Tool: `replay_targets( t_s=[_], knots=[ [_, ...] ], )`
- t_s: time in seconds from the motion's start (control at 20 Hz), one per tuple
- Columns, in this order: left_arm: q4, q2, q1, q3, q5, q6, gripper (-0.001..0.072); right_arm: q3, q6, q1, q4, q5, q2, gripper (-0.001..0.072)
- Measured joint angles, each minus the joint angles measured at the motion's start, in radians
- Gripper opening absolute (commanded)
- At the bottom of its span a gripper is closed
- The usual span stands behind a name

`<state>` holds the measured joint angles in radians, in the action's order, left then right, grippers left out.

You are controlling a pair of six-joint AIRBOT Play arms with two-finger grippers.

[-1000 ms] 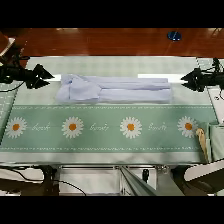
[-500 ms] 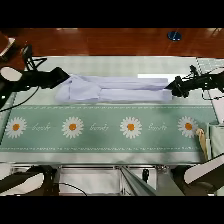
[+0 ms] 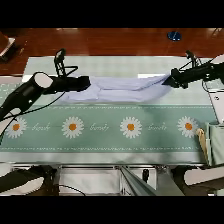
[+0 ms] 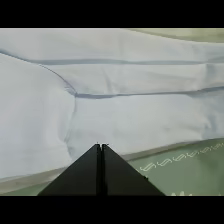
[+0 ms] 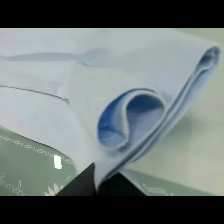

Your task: Fold the shirts.

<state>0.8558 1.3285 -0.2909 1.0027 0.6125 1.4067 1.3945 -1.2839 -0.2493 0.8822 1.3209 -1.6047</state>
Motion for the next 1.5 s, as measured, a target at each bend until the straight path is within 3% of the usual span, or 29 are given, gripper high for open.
replay_targets(
  t_s=[0.4, 0.6, 0.85, 1.1, 1.35, 1.5],
  knots=[
    [-0.014, 0.109, -0.238, 0.082, -0.019, -0.003, 0.0027, -0.414, -0.093, -0.027, 0.171, -0.01, 0.711, 0.0019],
    [-0.018, 0.263, -0.38, 0.225, 0.002, 0.057, 0.0028, -0.481, -0.15, -0.027, 0.177, 0.037, 0.943, 0.0019],
    [-0.035, 0.466, -0.555, 0.417, 0.045, 0.143, 0.0028, -0.5, -0.172, -0.027, 0.116, 0.071, 1.036, 0.0019],
    [-0.071, 0.573, -0.625, 0.59, 0.159, 0.14, 0.0028, -0.505, -0.176, -0.027, 0.093, 0.064, 1.054, 0.0019],
    [0.011, 0.515, -0.463, 0.634, 0.311, 0.141, 0.0029, -0.505, -0.162, -0.027, 0.028, 0.036, 1.011, 0.0019],
    [0.193, 0.377, -0.281, 0.562, 0.361, 0.227, 0.0029, -0.504, -0.114, -0.026, -0.089, -0.004, 0.934, 0.0019]
  ],
)
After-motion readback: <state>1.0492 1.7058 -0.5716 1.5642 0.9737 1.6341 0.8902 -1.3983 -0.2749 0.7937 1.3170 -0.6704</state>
